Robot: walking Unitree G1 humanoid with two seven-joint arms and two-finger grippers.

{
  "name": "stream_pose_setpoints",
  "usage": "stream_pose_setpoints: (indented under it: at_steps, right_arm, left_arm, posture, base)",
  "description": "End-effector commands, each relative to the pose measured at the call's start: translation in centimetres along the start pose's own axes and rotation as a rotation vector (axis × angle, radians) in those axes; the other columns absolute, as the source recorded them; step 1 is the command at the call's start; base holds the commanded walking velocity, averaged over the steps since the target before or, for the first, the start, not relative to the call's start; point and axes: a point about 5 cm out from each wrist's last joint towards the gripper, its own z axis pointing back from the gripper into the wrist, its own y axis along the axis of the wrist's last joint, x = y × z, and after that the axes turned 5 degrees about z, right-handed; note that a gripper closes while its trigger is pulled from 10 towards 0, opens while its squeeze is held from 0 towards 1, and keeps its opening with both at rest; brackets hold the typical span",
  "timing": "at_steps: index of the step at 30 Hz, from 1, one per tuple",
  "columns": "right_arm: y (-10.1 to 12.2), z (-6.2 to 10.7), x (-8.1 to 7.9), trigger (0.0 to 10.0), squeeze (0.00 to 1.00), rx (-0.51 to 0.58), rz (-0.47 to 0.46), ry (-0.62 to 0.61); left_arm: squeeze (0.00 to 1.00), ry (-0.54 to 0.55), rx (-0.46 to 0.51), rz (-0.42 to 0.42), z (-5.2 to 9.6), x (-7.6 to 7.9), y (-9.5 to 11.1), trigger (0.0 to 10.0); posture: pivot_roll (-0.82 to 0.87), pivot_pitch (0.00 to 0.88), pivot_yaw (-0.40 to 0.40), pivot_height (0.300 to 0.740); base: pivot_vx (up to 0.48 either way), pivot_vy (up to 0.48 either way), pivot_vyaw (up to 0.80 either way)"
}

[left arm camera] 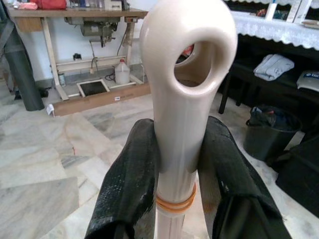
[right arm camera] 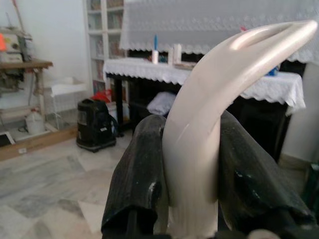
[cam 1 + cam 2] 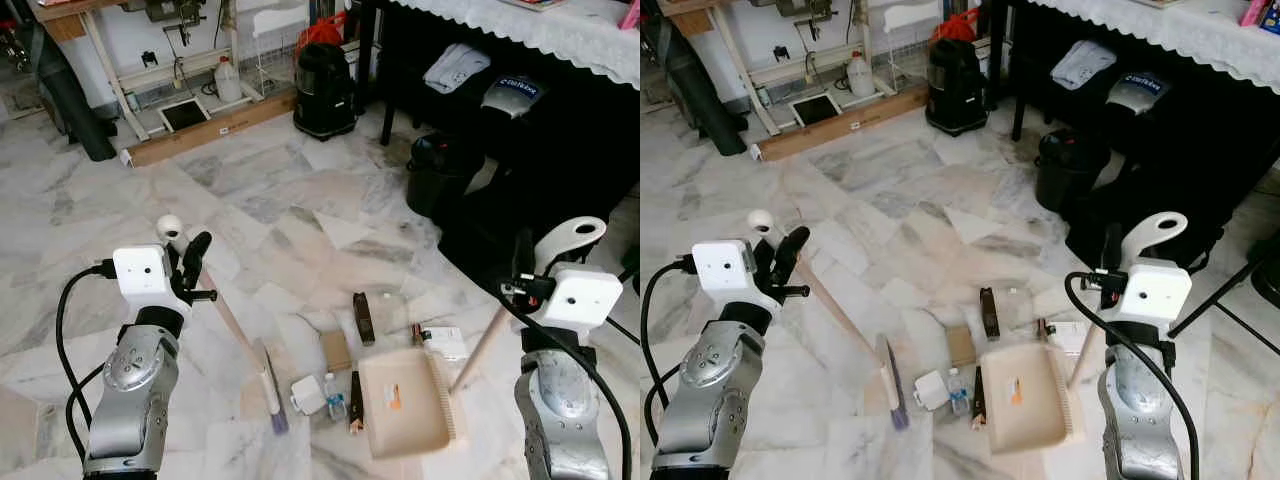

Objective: Sweep floor

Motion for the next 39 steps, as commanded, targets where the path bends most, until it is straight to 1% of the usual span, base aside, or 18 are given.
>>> stream_pose_setpoints:
  at_steps: [1, 2, 7, 13, 18, 23, 28, 33, 39]
  right_arm:
    - [0.4, -0.2, 0.5, 10.0, 0.0, 0.047, 0.0, -0.02]
    - [-0.1, 0.0, 0.6, 10.0, 0.0, 0.032, 0.009, -0.019]
    - [-1.2, 0.1, 0.8, 10.0, 0.0, 0.003, 0.026, -0.022]
    - [-2.6, -0.2, 0.8, 10.0, 0.0, -0.028, 0.039, -0.026]
    - [-3.5, -0.4, 0.4, 10.0, 0.0, -0.047, 0.042, -0.023]
    - [-4.1, -0.4, 0.2, 10.0, 0.0, -0.053, 0.043, -0.019]
    - [-4.7, -0.4, 0.1, 10.0, 0.0, -0.065, 0.048, -0.007]
    - [-5.3, -0.4, 0.0, 10.0, 0.0, -0.075, 0.071, 0.016]
    - [-6.2, -0.3, -0.1, 10.0, 0.0, -0.098, 0.079, 0.027]
  left_arm:
    - [0.0, -0.007, 0.042, 0.002, -0.1, 0.2, 0.6, 10.0]
    - [0.0, -0.007, 0.039, 0.004, 0.0, 0.3, 0.4, 10.0]
    - [0.0, -0.011, 0.036, 0.009, -0.1, 0.4, 0.2, 10.0]
    - [0.0, -0.025, 0.019, 0.025, -0.5, 0.7, -0.3, 10.0]
    - [0.0, -0.008, 0.0, 0.033, -0.5, 0.4, -1.5, 10.0]
    - [0.0, 0.013, -0.008, 0.033, -0.7, 0.1, -2.0, 10.0]
    - [0.0, 0.02, -0.004, 0.031, -0.9, -0.2, -2.1, 10.0]
    - [0.0, 0.018, 0.009, 0.026, -1.2, -0.3, -1.9, 10.0]
    - [0.0, 0.011, 0.041, 0.026, -1.9, -0.1, -1.1, 10.0]
  posture:
    - [-0.03, 0.086, 0.036, 0.74]
    - [-0.03, 0.08, 0.035, 0.74]
    - [-0.03, 0.074, 0.036, 0.74]
    - [-0.03, 0.066, 0.039, 0.74]
    - [-0.02, 0.067, 0.037, 0.74]
    - [-0.02, 0.08, 0.04, 0.74]
    - [-0.01, 0.091, 0.042, 0.74]
    - [-0.01, 0.097, 0.047, 0.74]
    - [0.0, 0.109, 0.057, 0.74]
  base:
    - [0.0, 0.0, 0.0]
    - [0.0, 0.0, 0.0]
    - [0.0, 0.0, 0.0]
    - [0.0, 0.0, 0.0]
    - [0.0, 0.0, 0.0]
    - [0.0, 0.0, 0.0]
    - [0.0, 0.0, 0.0]
    - [0.0, 0.0, 0.0]
    - [0.0, 0.0, 0.0]
